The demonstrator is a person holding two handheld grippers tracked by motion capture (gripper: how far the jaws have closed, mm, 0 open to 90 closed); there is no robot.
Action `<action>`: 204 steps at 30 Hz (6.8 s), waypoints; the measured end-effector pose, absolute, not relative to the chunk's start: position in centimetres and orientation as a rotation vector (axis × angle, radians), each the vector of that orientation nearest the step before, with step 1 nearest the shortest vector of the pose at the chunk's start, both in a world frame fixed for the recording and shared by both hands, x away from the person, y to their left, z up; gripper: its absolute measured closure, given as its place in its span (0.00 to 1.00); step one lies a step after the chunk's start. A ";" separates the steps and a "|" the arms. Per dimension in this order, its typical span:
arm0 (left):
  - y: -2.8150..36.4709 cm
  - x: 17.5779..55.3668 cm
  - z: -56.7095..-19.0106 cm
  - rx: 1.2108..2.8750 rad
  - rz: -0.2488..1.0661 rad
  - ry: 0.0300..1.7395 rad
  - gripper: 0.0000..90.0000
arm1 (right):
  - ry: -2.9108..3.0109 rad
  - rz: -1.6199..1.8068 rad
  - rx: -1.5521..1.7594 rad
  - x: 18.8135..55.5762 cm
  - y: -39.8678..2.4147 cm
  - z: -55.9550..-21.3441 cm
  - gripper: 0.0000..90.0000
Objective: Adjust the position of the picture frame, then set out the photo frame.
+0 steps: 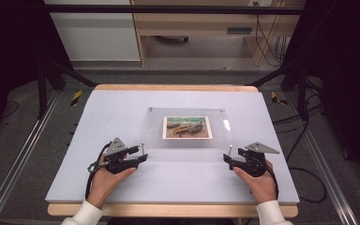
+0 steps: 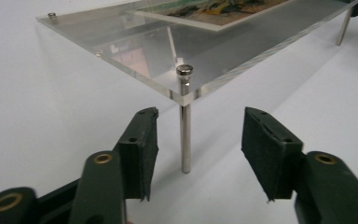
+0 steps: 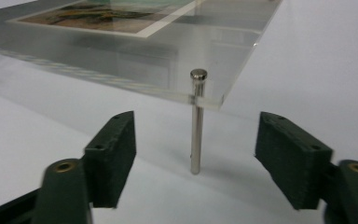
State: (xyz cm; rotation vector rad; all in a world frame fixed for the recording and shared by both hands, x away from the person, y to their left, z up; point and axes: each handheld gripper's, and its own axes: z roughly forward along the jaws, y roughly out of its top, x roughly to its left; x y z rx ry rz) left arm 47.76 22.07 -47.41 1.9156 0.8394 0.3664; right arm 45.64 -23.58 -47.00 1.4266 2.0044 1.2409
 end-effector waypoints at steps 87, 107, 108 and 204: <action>20.6 53.7 -47.0 1.687 0.001 1.155 0.26 | 2.089 1.288 1.491 51.4 -22.1 -44.9 0.15; 20.7 53.8 -47.0 1.690 0.002 1.146 0.26 | 2.092 1.368 1.644 51.9 -22.8 -45.5 0.13; 20.7 53.8 -47.0 1.690 0.002 1.145 0.26 | 2.092 1.372 1.655 51.9 -22.8 -45.5 0.13; 21.6 46.9 -44.9 1.857 0.260 0.995 0.56 | 2.054 1.287 1.312 44.6 -23.0 -44.6 0.49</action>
